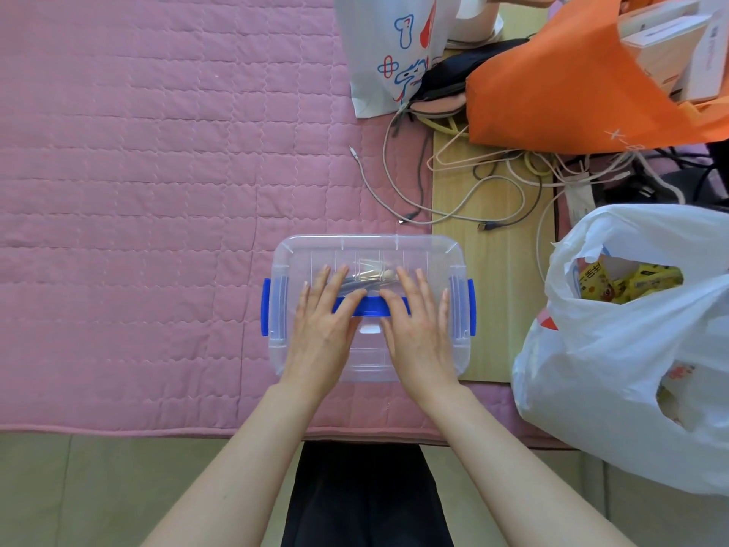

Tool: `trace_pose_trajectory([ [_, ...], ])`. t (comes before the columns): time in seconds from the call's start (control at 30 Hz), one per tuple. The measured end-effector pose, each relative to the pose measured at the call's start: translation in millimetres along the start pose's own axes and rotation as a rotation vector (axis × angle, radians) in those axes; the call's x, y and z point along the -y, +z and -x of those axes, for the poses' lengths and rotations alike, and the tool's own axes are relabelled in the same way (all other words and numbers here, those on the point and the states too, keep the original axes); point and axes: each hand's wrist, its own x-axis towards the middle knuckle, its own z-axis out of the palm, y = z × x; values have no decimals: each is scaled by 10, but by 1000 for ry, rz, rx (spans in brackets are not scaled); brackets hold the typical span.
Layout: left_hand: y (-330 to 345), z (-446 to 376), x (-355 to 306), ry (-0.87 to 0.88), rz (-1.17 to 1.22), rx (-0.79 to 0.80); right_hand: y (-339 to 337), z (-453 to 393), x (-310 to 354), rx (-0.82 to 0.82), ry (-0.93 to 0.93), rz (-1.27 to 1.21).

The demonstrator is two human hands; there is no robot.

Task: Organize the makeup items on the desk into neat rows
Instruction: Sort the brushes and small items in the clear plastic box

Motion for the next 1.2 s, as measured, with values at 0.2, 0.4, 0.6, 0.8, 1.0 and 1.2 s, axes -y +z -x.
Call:
trace_pose_trajectory([
  [0.2, -194, -78, -73, 3, 26, -43, -171, -42, 26, -53, -17, -33],
  [0.4, -469, -479, -174, 26, 71, -117, -570, -406, -13, -96, -59, -119],
  [0.6, -726, -1222, -198, 43, 72, -196, -898, -1082, -8, -154, 10, -223],
  [0.8, -789, -1888, -67, 42, 68, -208, -986, -1754, -44, -191, 21, -217],
  [1.0, -496, -2310, 229, -7, 50, -90, -678, -2235, -167, -65, 97, -234],
  [1.2, -47, -2361, 472, -99, 5, 89, -165, -2362, -339, 128, 72, -129],
])
